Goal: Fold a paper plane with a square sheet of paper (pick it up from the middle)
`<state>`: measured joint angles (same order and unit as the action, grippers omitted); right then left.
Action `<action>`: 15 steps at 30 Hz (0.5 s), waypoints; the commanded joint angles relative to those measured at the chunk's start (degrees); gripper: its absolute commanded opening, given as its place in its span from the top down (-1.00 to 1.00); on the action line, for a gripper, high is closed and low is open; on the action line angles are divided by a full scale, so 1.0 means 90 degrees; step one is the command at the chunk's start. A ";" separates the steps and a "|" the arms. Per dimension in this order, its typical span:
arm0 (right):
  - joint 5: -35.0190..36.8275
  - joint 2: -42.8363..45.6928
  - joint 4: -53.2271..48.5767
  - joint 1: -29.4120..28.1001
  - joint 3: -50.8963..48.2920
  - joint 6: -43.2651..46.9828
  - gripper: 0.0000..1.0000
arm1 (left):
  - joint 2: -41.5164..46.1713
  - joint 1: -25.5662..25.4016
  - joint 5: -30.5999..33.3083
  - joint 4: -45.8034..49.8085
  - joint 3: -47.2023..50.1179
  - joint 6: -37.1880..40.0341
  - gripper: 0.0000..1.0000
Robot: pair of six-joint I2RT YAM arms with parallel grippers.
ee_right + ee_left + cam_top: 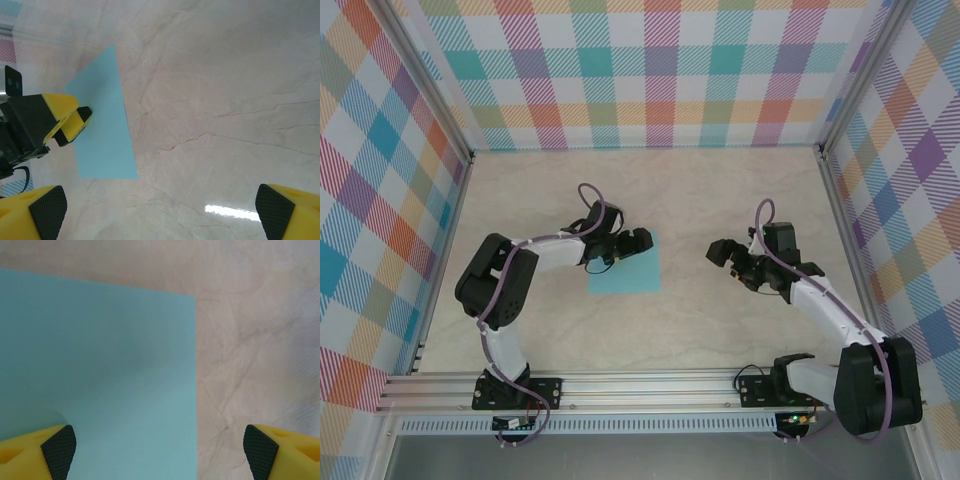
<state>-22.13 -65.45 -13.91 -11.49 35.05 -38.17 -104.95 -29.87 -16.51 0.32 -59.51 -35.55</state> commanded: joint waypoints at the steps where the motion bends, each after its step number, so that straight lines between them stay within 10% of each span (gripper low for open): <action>1: -0.0015 0.0045 -0.0078 -0.0393 0.0388 -0.0010 -1.00 | 0.1125 -0.0049 0.0618 0.0934 0.0129 0.0413 -0.89; 15: 0.0788 -0.3691 -0.0861 -0.2703 0.3784 -0.0021 -0.56 | 0.5658 0.0500 0.3329 0.2069 0.2557 0.0111 -1.00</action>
<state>-16.82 -94.13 -16.75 -33.89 64.25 -38.57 -57.52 -26.89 6.33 12.56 -40.18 -31.09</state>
